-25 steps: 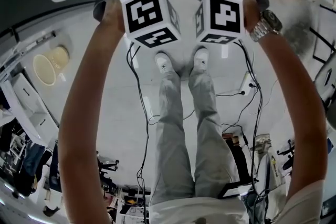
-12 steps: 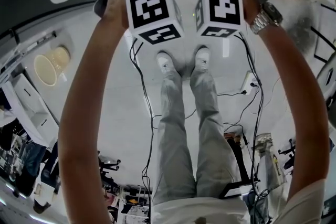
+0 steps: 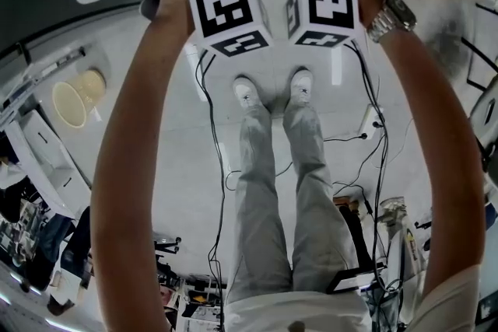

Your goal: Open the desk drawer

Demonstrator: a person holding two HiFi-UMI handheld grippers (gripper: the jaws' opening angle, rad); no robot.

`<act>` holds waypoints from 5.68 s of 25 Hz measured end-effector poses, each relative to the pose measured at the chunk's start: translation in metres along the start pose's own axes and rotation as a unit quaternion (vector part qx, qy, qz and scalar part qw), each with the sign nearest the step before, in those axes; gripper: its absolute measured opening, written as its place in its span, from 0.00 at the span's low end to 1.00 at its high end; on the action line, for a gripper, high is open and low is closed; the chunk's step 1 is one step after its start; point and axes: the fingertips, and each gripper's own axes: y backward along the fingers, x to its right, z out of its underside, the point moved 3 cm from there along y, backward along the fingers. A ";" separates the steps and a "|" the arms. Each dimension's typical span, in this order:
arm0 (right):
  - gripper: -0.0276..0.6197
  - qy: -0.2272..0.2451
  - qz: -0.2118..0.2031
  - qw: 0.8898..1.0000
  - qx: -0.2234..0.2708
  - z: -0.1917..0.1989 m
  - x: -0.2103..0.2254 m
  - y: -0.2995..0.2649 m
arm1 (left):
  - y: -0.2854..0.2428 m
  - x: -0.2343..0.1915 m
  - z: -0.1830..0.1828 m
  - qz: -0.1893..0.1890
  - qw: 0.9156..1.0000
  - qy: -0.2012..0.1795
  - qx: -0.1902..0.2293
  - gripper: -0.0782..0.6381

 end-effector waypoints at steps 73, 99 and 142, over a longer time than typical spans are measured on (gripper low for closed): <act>0.10 -0.075 -0.080 0.994 0.004 -0.017 -0.083 0.071 | 0.062 0.083 -0.014 0.050 0.991 0.120 0.032 0.17; 0.08 -0.508 -0.017 0.843 0.174 -0.049 -0.011 0.228 | 0.234 0.024 -0.019 -0.055 0.824 0.522 0.216 0.12; 0.08 -0.522 0.089 0.745 0.406 -0.085 0.176 0.675 | 0.639 -0.135 -0.175 -0.182 0.737 0.543 0.358 0.12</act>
